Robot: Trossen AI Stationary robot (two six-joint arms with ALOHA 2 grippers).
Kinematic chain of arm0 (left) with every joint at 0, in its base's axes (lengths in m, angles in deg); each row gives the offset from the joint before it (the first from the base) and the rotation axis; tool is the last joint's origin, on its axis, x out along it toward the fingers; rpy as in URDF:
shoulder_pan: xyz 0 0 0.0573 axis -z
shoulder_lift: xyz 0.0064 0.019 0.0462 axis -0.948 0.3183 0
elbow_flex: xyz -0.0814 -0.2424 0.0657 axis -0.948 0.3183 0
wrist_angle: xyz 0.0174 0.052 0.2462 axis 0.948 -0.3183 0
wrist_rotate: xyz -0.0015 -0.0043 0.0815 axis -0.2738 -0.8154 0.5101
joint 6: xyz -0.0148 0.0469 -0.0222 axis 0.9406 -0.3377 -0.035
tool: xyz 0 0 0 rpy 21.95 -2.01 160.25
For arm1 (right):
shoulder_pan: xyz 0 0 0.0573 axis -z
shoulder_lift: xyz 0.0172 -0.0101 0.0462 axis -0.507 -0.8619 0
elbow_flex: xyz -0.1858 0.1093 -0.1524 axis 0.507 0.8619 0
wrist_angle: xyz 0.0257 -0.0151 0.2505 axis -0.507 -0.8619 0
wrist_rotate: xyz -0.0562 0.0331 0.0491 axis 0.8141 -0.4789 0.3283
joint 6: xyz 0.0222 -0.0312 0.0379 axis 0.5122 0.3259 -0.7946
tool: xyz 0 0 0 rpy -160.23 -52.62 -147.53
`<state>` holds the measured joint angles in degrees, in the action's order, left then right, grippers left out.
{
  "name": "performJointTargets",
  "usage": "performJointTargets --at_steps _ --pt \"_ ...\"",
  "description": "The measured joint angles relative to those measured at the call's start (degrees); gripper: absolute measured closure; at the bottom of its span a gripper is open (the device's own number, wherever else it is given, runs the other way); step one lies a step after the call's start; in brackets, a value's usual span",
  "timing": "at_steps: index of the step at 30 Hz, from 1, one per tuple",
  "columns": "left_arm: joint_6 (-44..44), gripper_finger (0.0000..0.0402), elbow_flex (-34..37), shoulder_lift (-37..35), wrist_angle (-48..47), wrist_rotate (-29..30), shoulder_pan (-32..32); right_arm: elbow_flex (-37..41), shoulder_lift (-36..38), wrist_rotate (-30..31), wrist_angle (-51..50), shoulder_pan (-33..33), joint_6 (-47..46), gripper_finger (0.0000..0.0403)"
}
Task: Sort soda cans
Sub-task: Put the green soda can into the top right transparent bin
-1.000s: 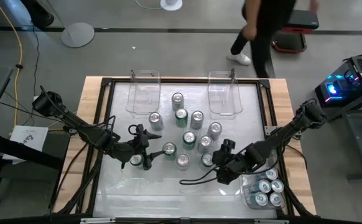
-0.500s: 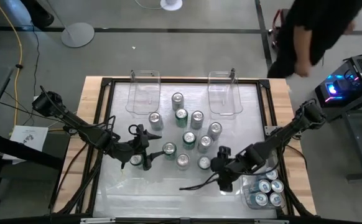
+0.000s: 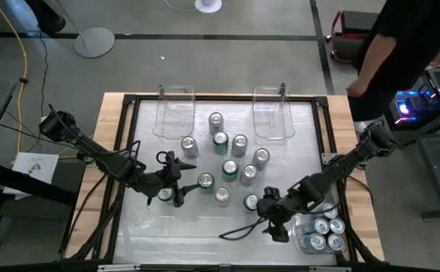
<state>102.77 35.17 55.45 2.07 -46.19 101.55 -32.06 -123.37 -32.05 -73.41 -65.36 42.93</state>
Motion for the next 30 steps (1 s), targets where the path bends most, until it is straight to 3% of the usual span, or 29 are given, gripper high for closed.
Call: performJointTargets --at_steps 3,7,9,19,30 --pt "0.0 0.0099 0.0 0.0 0.0 0.0 0.0 -2.3 0.0 2.4 1.7 -1.4 4.4 0.0071" --pt "-0.1 0.0099 0.0 0.0 0.0 0.0 -0.1 -3.6 0.1 14.8 1.9 -2.5 16.4 0.0071" --pt "-0.1 0.0099 0.0 0.0 0.0 0.0 -0.1 -3.3 0.1 17.6 1.4 -1.5 19.9 0.0071" --pt "-0.1 0.0099 0.0 0.0 0.0 0.0 -0.1 -3.3 -2.6 10.4 -1.3 5.3 22.8 0.0071" --pt "-0.1 0.0099 0.0 0.0 -0.1 0.0 -0.1 -3.2 -6.7 12.8 -4.8 5.7 24.8 0.0071"
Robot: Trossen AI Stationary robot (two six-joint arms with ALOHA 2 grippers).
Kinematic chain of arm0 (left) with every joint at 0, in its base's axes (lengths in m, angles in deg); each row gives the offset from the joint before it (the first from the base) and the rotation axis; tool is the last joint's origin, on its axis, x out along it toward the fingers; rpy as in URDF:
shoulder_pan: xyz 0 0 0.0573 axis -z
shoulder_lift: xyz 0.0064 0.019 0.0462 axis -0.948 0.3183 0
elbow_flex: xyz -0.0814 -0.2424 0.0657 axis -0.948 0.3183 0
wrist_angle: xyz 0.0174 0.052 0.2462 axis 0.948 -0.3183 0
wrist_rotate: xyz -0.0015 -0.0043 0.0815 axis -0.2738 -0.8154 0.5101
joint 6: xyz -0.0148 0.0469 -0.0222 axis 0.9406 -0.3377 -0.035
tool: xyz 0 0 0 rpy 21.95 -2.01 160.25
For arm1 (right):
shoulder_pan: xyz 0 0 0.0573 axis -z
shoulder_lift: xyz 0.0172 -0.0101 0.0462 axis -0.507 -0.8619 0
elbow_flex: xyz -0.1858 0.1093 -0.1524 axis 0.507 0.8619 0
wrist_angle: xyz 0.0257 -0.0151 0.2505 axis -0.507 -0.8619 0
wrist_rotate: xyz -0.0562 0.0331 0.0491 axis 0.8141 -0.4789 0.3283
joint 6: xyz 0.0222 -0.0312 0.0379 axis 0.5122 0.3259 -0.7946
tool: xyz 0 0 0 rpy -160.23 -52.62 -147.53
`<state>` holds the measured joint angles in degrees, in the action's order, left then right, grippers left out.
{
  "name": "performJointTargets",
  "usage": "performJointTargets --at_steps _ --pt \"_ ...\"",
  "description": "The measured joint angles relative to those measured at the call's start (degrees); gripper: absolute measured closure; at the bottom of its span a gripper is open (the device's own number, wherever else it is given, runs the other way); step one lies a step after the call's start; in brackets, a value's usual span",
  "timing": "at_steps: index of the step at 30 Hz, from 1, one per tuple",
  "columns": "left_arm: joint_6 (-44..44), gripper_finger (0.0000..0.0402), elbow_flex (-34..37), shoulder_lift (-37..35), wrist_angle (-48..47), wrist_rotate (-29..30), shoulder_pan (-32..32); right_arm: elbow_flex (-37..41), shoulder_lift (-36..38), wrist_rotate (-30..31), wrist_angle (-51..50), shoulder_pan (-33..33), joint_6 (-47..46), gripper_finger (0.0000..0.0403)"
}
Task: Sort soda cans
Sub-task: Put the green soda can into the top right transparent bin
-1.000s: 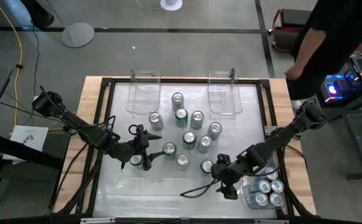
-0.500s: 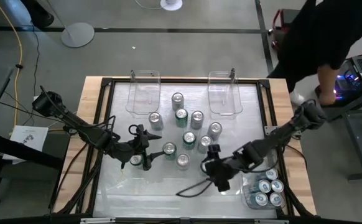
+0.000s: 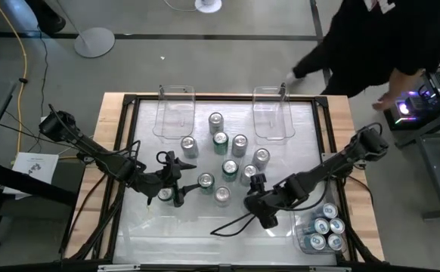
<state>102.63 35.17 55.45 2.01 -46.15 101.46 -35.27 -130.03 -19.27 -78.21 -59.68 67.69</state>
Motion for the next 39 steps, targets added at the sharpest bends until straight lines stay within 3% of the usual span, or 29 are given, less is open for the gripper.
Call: performJointTargets --at_steps 9,17,22,28,32,39 --pt "0.0 0.0099 0.0 0.0 0.0 0.0 0.0 -0.2 -2.3 -1.5 0.6 0.0 -0.7 0.0071" --pt "0.1 0.0099 0.0 0.0 0.0 0.0 0.0 -0.2 -2.6 -1.9 0.4 0.0 -1.6 0.0108" --pt "0.1 0.0099 0.0 0.0 0.0 0.0 0.0 -0.4 -2.3 -1.3 0.3 -0.3 -2.8 0.0112" --pt "0.1 0.0099 0.0 0.0 0.0 0.0 0.0 -5.4 0.9 -1.2 -1.2 -1.0 -1.7 0.0115" --pt "0.0 0.0099 0.0 0.0 0.0 0.0 0.0 -11.0 4.9 4.3 -2.0 -1.5 1.2 0.0116" --pt "0.5 0.0099 0.0 0.0 -1.5 0.0 0.0 -18.7 13.3 19.4 -16.1 3.0 2.9 0.0118"
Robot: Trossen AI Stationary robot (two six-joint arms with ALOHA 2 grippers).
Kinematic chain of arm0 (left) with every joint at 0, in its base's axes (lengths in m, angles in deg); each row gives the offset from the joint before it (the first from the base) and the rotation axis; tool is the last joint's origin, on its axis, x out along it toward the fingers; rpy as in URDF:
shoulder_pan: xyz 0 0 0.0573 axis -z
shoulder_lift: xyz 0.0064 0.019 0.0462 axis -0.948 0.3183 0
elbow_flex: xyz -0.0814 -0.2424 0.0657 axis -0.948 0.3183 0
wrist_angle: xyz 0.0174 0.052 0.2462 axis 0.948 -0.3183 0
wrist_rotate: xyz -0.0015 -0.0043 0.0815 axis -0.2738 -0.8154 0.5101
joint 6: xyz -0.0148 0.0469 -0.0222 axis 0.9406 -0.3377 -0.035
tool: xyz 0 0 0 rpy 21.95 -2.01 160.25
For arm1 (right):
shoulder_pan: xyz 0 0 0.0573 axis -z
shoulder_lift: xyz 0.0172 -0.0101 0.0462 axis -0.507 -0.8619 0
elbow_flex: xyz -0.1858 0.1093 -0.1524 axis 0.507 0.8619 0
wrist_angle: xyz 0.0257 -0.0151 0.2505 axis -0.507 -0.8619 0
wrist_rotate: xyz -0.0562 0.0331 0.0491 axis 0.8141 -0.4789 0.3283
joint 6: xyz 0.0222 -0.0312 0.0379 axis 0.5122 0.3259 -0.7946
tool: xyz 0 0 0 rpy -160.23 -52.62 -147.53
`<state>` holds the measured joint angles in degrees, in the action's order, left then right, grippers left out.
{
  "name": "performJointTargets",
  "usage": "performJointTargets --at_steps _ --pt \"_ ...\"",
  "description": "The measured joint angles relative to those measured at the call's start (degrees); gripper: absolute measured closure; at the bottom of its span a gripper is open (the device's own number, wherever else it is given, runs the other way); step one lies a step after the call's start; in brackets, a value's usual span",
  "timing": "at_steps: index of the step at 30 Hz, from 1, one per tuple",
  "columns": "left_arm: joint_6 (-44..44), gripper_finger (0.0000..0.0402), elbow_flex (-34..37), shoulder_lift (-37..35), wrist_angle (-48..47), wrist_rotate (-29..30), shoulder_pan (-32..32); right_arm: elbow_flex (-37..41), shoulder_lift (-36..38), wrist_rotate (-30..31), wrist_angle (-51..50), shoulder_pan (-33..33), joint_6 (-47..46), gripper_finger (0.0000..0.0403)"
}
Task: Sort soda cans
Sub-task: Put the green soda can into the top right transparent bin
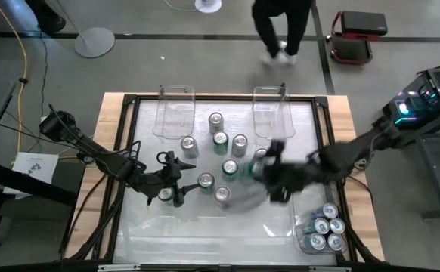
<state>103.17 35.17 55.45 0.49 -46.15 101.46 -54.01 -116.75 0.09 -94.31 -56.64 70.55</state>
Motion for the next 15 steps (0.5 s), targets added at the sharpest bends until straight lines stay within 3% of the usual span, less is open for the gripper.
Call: performJointTargets --at_steps 6,10,15 --pt "0.4 0.0099 0.0 0.0 -0.9 0.0 0.0 4.3 8.8 0.9 -7.9 12.9 -1.0 0.0118" --pt "0.5 0.0099 0.0 0.0 -1.0 0.0 0.0 9.4 14.9 0.4 -7.0 24.5 1.9 0.0118" --pt "0.5 0.0099 0.0 0.0 -1.0 0.0 0.0 17.0 19.6 -9.2 -1.9 40.1 7.0 0.0118"
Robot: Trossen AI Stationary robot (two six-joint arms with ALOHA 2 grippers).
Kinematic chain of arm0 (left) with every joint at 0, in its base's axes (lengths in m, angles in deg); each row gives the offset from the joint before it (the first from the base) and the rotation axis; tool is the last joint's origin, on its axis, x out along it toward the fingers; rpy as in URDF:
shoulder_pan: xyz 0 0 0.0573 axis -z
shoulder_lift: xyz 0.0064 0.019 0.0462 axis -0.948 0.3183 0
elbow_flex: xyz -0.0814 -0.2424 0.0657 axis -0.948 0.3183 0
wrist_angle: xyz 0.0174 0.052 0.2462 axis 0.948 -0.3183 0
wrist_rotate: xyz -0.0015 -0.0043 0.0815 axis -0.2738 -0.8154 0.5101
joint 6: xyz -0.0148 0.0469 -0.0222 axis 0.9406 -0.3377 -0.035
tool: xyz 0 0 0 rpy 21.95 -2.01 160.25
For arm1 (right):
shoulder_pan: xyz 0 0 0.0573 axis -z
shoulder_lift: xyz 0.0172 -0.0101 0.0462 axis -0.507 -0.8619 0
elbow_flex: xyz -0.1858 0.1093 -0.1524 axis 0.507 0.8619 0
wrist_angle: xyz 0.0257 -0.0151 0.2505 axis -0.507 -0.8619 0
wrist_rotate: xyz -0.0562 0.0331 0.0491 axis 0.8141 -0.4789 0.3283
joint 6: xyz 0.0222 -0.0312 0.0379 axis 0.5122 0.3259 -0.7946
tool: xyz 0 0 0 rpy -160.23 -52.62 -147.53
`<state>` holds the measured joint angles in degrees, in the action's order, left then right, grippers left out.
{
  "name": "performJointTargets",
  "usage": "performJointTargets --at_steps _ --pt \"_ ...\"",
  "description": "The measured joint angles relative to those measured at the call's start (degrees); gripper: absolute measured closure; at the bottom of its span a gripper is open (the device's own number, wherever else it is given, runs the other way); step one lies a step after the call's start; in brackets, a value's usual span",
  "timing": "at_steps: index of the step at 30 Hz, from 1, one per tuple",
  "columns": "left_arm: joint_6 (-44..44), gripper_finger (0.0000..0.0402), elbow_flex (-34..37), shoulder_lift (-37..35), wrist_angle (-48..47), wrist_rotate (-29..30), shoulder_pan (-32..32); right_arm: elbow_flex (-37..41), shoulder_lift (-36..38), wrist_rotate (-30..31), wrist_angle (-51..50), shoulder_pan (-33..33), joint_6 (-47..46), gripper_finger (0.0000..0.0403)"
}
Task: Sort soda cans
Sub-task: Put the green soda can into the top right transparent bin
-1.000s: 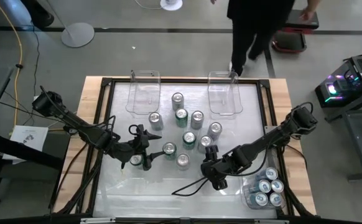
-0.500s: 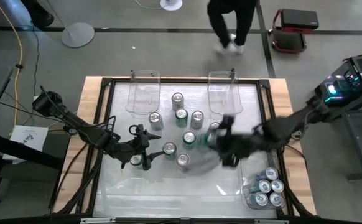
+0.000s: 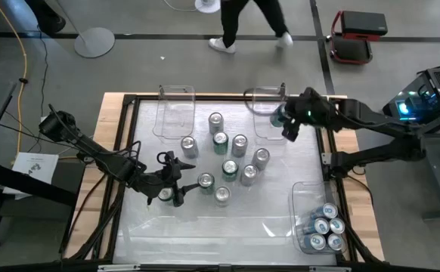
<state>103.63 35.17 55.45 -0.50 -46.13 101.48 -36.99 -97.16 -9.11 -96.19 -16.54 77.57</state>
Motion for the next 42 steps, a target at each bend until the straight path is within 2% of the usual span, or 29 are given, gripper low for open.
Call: performJointTargets --at_steps 6,11,20,25,37,42 --pt "0.0 0.0099 0.0 0.0 0.2 0.7 0.0 10.8 0.0 -11.7 7.0 14.1 6.4 0.0118" --pt "0.4 0.0099 0.0 0.0 0.6 1.0 0.0 17.1 -0.4 -16.5 9.3 19.5 8.5 0.0118" --pt "0.5 0.0099 0.0 0.0 0.8 1.3 0.0 25.6 -0.4 -20.6 15.0 20.5 8.5 0.0119" --pt "0.5 0.0099 0.0 0.0 0.0 2.1 0.0 29.6 -0.4 -20.6 18.2 20.5 8.4 0.0119" --pt "0.5 0.0099 0.0 0.0 0.1 4.1 0.0 30.7 -0.3 -20.7 19.1 20.5 7.2 0.0111" --pt "0.5 0.0099 0.0 0.0 0.0 4.1 0.0 30.7 -0.3 -21.6 18.7 20.6 7.0 0.0096"
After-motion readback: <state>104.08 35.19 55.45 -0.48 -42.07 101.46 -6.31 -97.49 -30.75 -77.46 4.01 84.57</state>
